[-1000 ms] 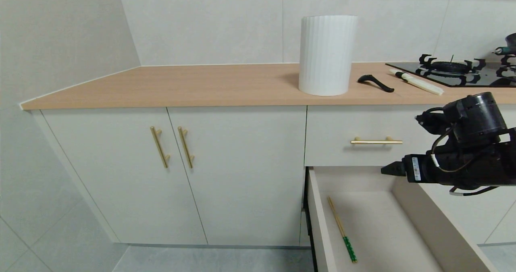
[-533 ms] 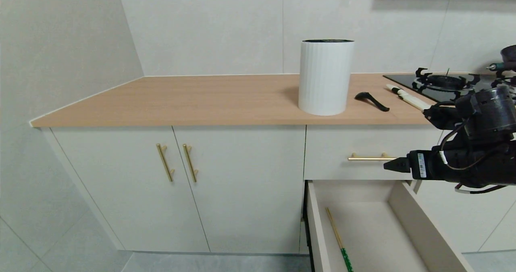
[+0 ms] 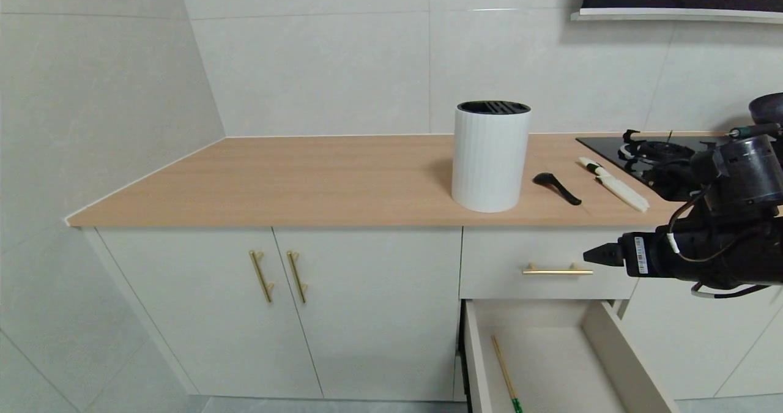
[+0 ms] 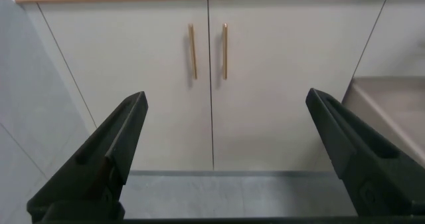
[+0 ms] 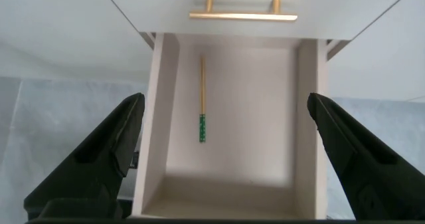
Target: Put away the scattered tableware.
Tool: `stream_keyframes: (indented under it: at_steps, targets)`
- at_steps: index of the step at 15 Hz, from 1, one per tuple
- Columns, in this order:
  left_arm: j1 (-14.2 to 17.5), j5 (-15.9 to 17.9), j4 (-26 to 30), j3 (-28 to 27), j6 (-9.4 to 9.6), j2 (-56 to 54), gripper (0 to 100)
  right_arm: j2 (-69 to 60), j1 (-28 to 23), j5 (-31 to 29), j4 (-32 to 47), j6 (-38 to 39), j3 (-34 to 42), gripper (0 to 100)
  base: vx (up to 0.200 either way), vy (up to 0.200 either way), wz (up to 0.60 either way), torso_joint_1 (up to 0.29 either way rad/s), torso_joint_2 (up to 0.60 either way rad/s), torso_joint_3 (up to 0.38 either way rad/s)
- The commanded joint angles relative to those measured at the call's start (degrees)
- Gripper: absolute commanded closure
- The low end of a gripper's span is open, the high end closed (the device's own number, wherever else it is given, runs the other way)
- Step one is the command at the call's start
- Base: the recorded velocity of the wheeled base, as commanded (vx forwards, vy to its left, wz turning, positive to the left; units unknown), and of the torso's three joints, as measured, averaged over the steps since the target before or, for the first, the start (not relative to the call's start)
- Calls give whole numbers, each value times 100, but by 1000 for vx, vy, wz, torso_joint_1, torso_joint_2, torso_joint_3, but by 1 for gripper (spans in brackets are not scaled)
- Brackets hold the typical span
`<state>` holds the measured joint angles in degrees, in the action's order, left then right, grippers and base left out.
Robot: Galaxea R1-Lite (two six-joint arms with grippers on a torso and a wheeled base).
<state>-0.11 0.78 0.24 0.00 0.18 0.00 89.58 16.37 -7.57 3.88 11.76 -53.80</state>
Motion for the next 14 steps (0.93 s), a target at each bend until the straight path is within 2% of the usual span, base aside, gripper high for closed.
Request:
stream_keyframes:
  at_steps: [1, 4, 6, 7, 9, 12, 14]
  targets:
    - [2, 1, 2, 0, -1, 0, 0, 16, 6, 1, -1, 1, 1, 0, 0, 0, 0, 203, -486, -266]
    - [2, 1, 2, 0, -1, 0, 0, 25, 6, 1, -1, -43, 10, 0, 0, 0, 0, 209, -483, -277]
    - [2, 1, 2, 0, -1, 0, 0, 60, -46, 1, -19, -122, -17, 0, 0, 0, 0, 97, -200, -115]
    - [2, 1, 2, 0, -1, 0, 0, 121, -187, 71, -150, -218, -78, 0, 0, 0, 0, 41, -85, -56]
    - [2, 1, 2, 0, -1, 0, 0, 578, -688, 660, -871, -886, -237, 0, 0, 0, 0, 0, 0, 0]
    - [2, 1, 2, 0, -1, 0, 0, 1528, -1127, 1223, -1706, -1379, -834, 0, 0, 0, 0, 0, 0, 0]
    - [2, 1, 2, 0, -1, 0, 0, 2336, -1215, 1293, -1732, -1616, -1652, 0, 0, 0, 0, 0, 0, 0]
